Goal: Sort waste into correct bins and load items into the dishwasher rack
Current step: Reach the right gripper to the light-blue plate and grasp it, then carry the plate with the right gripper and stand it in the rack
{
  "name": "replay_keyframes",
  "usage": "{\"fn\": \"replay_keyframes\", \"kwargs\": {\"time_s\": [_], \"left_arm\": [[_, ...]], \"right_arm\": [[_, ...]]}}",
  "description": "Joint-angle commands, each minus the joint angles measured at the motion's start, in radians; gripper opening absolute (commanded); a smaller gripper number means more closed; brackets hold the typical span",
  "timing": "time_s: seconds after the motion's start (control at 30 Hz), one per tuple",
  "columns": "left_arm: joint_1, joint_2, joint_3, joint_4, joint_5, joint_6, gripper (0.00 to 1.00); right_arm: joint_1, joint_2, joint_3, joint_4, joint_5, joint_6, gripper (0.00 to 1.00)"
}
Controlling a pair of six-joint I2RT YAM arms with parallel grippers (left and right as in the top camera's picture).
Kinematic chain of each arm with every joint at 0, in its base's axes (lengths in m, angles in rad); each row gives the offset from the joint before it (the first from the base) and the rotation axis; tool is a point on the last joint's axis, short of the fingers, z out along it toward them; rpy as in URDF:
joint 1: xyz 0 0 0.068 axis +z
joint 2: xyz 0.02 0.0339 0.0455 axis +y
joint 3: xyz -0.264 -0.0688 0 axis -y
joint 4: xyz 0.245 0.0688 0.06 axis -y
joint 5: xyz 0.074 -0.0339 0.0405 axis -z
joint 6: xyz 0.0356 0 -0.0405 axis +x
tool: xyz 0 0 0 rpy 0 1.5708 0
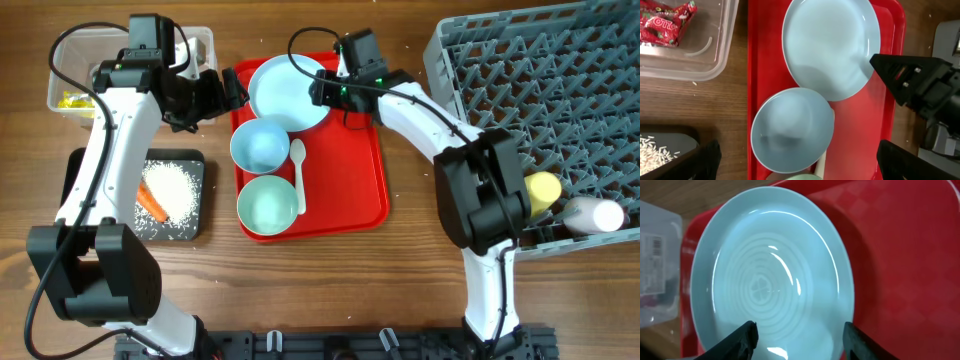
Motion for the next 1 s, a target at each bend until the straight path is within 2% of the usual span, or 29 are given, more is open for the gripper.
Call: {"fn": "replay_keyframes", "kwargs": {"time_s": [0.0,0.13,0.27,0.33,0.47,0.67,0.8,0.9,0.97], "left_arm": [[0.003,-0.024,0.016,-0.013,-0.017,-0.002,1.00],[0.003,-0.024,0.016,-0.023,-0.018,-0.002,1.00],[0.003,-0.024,0.016,-0.021,-0.017,-0.002,1.00],[0.003,-0.024,0.016,-0.022,-0.017,-0.002,1.00],[0.003,-0.024,0.016,-0.021,-0.017,-0.002,1.00],[0.003,-0.024,0.016,-0.021,-0.017,-0.002,1.00],[0.003,-0.024,0.016,-0.021,-0.017,-0.002,1.00],[0.003,-0.024,0.016,-0.021,-0.017,-0.002,1.00],[0.003,-0.024,0.016,-0.021,-0.017,-0.002,1.00]], "right_arm": [[0.003,0.051,0.007,0.006,0.068,0.040,0.51],[0.016,0.083,0.007,-0.017,0.081,0.053,0.39],[0.016,0.083,0.007,-0.019,0.080,0.055,0.14],[0.016,0.083,0.007,-0.023,0.080,0.054,0.05],[-0.011,0.023,0.007,-0.046,0.097,-0.008,0.04],[-0.188,-0.353,0.007,-0.124,0.237,-0.268,0.05],[-0.316,-0.556,0.007,-0.153,0.546,-0.489,0.04],[-0.406,-0.598,0.007,-0.051,0.787,-0.658,0.04],[-0.462,-0.584,0.005,0.020,0.832,-0.806,0.04]]}}
